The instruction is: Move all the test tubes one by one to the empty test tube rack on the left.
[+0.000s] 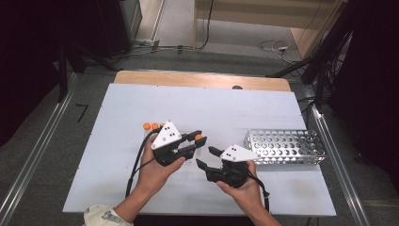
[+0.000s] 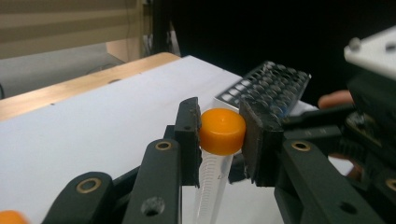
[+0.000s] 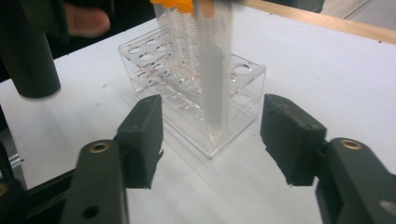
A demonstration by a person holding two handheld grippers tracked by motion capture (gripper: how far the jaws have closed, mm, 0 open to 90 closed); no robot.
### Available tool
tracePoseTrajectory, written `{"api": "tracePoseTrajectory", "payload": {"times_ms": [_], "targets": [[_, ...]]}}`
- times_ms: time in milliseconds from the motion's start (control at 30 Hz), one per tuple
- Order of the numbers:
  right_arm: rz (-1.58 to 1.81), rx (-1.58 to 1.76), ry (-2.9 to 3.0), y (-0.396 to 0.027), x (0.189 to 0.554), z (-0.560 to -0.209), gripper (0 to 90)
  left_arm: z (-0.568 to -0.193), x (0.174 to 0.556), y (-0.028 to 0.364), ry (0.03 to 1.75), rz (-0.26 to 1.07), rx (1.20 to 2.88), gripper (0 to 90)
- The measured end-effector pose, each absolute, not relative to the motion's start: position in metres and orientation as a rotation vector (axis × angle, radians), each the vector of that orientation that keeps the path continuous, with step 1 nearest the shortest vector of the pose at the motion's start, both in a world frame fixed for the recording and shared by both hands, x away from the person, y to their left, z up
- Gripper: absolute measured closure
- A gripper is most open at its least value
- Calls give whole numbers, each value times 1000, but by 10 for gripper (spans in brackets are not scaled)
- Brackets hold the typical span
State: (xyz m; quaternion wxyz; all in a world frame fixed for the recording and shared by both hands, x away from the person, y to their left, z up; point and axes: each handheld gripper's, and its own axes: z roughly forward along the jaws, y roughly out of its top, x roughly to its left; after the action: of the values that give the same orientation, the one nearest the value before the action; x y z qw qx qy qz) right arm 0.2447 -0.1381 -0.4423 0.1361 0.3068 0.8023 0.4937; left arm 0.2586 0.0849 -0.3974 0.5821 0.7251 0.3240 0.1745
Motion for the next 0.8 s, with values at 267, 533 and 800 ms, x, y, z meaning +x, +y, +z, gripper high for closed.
{"api": "tracePoseTrajectory", "payload": {"times_ms": [267,533,800], "targets": [[1413,905,2328,-140,246,-446,364,-384,277,118,837,462,1599,711],[1401,901,2335,-140,246,-447,365,-393,294,124,894,527,1597,710],[1395,906,2337,-142,245,-448,365,-409,301,121,922,568,1651,709]]}}
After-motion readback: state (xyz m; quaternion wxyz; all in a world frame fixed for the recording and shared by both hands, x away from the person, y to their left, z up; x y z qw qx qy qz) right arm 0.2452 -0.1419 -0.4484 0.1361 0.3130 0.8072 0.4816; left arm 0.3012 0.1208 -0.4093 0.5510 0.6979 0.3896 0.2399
